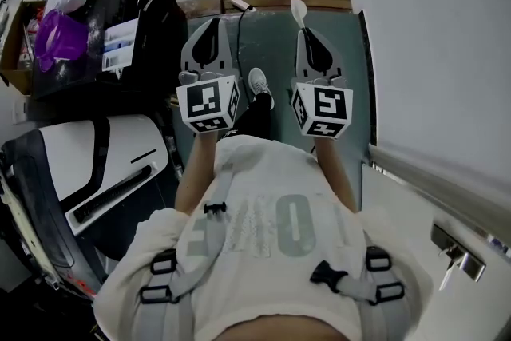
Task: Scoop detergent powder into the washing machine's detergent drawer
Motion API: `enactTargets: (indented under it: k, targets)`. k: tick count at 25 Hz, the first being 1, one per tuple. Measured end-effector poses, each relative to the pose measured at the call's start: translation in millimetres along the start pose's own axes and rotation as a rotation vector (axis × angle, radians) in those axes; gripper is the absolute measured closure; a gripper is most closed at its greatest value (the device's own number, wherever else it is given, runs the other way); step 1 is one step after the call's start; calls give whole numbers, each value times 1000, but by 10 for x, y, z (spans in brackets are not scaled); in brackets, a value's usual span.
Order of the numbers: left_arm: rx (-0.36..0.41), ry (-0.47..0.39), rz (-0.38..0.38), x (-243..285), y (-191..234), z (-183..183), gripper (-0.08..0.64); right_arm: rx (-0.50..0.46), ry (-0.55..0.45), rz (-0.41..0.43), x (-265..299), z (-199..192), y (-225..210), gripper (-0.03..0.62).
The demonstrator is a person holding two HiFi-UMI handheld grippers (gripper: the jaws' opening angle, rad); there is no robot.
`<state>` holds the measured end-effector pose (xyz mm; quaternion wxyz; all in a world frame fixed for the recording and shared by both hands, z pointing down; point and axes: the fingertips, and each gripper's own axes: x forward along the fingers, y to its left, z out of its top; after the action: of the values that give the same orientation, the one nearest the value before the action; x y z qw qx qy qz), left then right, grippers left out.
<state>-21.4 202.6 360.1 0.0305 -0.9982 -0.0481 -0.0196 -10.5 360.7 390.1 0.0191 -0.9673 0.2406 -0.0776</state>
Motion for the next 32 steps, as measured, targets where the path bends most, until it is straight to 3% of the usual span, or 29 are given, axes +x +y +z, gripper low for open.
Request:
enactTargets:
  k: [8,16,24,32]
  targets:
    - [7,4,61,1025,656,73,540,-29,36,91,1376,259,-20,581]
    - [-14,-22,263,1682,1650,179,540,-107,6,317,2637,689,460,581]
    - [-38,-25,578,1153,2480,237,540,-126,-38,602,3152,949,1346,581]
    - [-77,-15,916,293,3172,234,540,-198,-51,938,3225,953,2591,581]
